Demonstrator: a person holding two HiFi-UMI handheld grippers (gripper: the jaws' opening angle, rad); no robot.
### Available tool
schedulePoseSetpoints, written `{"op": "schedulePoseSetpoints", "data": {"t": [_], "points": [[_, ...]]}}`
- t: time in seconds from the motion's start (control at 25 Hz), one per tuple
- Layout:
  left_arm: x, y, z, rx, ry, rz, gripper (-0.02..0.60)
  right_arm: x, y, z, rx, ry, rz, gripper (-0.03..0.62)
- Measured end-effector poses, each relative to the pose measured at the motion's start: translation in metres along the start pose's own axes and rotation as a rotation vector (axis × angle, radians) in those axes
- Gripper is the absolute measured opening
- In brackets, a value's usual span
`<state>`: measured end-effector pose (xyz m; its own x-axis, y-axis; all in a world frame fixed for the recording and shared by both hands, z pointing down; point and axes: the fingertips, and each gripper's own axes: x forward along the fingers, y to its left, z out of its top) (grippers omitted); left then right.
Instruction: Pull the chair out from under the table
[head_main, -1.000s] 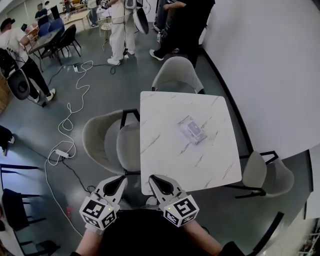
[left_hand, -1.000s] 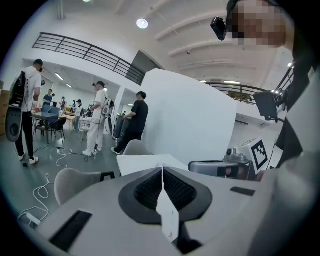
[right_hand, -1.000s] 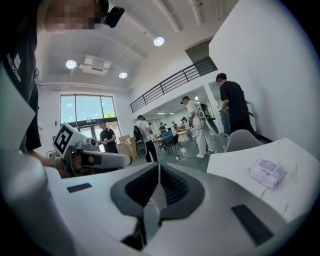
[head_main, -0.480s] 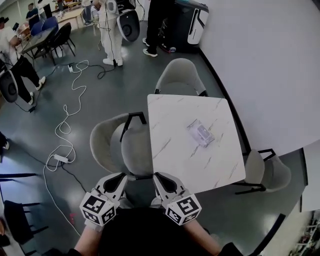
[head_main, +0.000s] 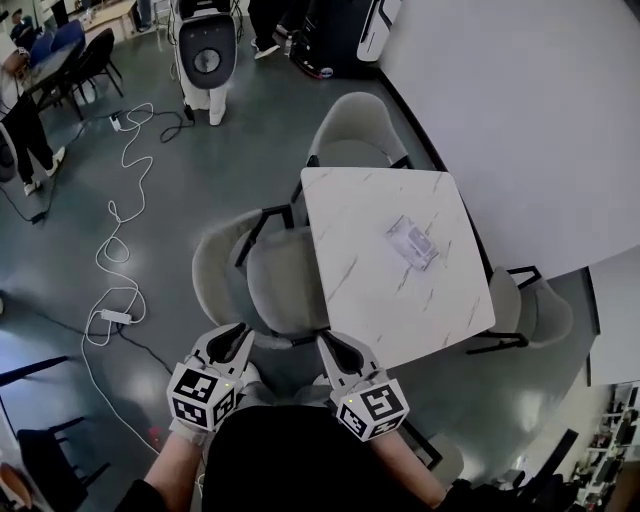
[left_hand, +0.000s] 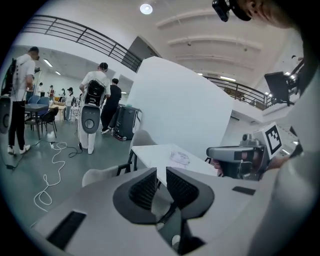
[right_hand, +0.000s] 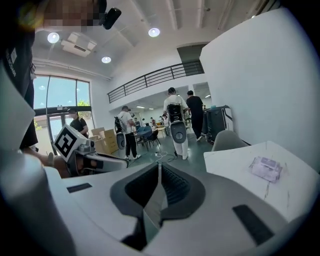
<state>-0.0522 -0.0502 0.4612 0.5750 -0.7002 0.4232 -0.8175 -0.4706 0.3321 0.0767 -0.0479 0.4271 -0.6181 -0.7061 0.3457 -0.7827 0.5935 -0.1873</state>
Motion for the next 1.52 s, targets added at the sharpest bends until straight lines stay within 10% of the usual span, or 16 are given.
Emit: {"op": "schedulePoseSetpoints", "data": {"t": [0.68, 1.52], "points": [[0.032, 0.153, -0.079, -0.156, 0.228, 0.285, 0.223, 0.027, -0.009, -0.008, -0.013, 0.060, -0.077, 0.020], [0.097, 0.239, -0.168, -0.271, 0.459, 0.415, 0.253, 0.019, -0.050, -0.016, 0.089, 0.075, -0.216, 0.020]]}}
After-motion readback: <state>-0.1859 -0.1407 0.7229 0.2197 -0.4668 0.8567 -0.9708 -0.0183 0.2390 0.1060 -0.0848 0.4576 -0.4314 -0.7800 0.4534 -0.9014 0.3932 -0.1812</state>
